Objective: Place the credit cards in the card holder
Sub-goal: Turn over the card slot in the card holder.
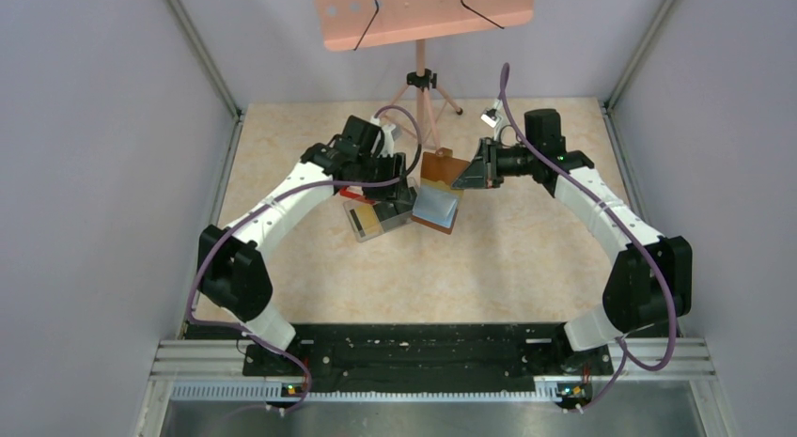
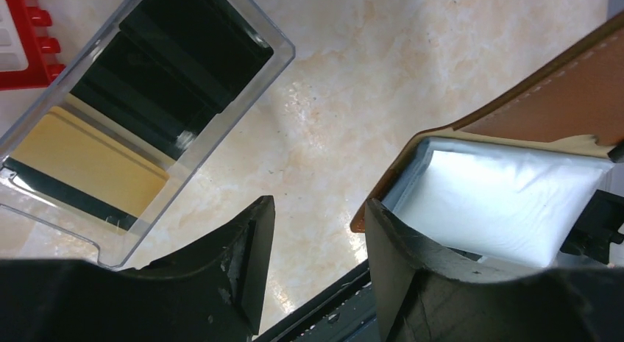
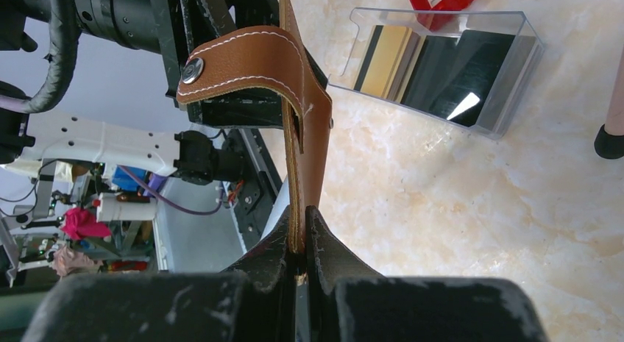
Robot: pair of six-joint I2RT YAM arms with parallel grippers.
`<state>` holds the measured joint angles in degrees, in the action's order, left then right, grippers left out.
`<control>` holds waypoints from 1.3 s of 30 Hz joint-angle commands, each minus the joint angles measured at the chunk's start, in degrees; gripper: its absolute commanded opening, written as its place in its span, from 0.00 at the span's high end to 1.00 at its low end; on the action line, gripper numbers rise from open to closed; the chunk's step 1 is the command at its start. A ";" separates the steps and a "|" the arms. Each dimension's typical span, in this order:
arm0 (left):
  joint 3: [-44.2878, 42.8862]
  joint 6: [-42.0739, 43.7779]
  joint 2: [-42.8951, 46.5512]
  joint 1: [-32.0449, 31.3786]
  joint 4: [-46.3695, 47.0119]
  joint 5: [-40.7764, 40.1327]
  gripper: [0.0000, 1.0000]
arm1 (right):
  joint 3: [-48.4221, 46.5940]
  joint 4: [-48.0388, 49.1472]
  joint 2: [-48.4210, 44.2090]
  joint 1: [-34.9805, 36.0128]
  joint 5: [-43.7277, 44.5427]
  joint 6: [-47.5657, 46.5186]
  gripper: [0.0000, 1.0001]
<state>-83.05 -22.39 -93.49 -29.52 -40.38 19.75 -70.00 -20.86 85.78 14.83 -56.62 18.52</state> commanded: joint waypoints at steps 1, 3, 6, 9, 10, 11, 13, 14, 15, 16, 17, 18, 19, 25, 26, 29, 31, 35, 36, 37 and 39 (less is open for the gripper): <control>-1.72 0.69 0.20 -0.17 -0.93 -1.99 0.46 | 0.02 1.17 -0.72 -0.24 -1.00 -0.42 1.00; -1.79 0.72 0.02 -0.48 -0.40 -0.62 0.47 | 0.05 1.19 -0.71 -0.25 -0.95 -0.47 1.00; -1.66 0.54 0.43 -0.76 1.13 1.83 0.47 | 0.17 1.16 -0.67 -0.24 -0.81 -0.55 1.00; -1.05 0.05 1.25 -0.72 3.99 5.92 0.47 | 0.22 1.19 -0.52 -0.24 -0.81 -0.69 1.00; -0.65 -0.38 1.41 -0.71 5.28 7.33 0.47 | 0.27 1.12 -0.57 -0.24 -0.79 -0.70 1.00; -0.22 -0.92 1.61 -0.72 6.61 8.40 0.47 | 0.25 1.16 -0.52 -0.24 -0.85 -0.79 1.00; 0.61 -2.04 1.91 -0.63 8.35 9.52 0.47 | 0.21 1.15 -0.55 -0.24 -0.80 -0.77 1.00; 1.08 -2.50 2.17 -0.44 9.30 9.97 0.47 | 0.17 1.12 -0.55 -0.24 -0.83 -0.74 1.00; 1.58 -2.98 2.46 -0.31 10.08 10.06 0.47 | 0.16 1.01 -0.60 -0.30 -0.82 -0.78 1.00; 2.02 -3.28 2.80 -0.14 10.65 10.32 0.47 | 0.23 1.00 -0.63 -0.25 -0.80 -0.92 1.00; 2.58 -3.65 3.03 0.15 11.73 11.00 0.47 | 0.29 0.96 -0.67 -0.30 -0.85 -0.91 1.00; 3.06 -3.97 3.39 0.42 12.60 10.98 0.47 | 0.25 0.87 -0.71 -0.27 -0.85 -0.93 1.00; 3.22 -4.13 3.65 0.52 12.70 10.47 0.47 | 0.29 0.71 -0.78 -0.27 -0.83 -0.99 1.00; -1.30 -1.21 1.66 0.43 1.31 -1.05 0.49 | 0.12 0.56 -1.08 -0.24 -0.95 -0.95 1.00; -1.65 -0.84 1.37 0.50 0.25 -1.80 0.49 | 0.05 0.56 -1.05 -0.26 -0.98 -0.98 1.00; -2.02 0.60 1.14 0.22 -1.09 -0.24 0.50 | -0.10 0.44 -1.12 -0.25 -0.40 -0.85 1.00; -2.55 1.76 1.60 -0.71 -1.02 0.95 0.50 | -0.29 0.27 -1.10 -0.29 0.89 -0.13 1.00; -3.47 3.91 2.70 -4.22 -0.12 2.38 0.49 | -1.26 -0.54 -0.28 -0.24 4.80 3.01 1.00; -3.66 4.37 3.01 -5.58 -0.06 1.67 0.49 | -1.46 -0.73 0.00 -0.28 5.98 3.92 1.00; -3.88 5.06 3.33 -6.88 0.09 0.37 0.48 | -1.62 -0.97 0.31 -0.25 7.00 4.86 1.00; -4.28 6.37 3.79 -9.30 0.00 -2.52 0.47 | -1.80 -1.37 0.64 -0.24 8.65 6.72 1.00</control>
<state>-84.36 -19.84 -93.01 -34.41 -41.01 20.14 -69.73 -21.50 86.00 14.83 -52.05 21.21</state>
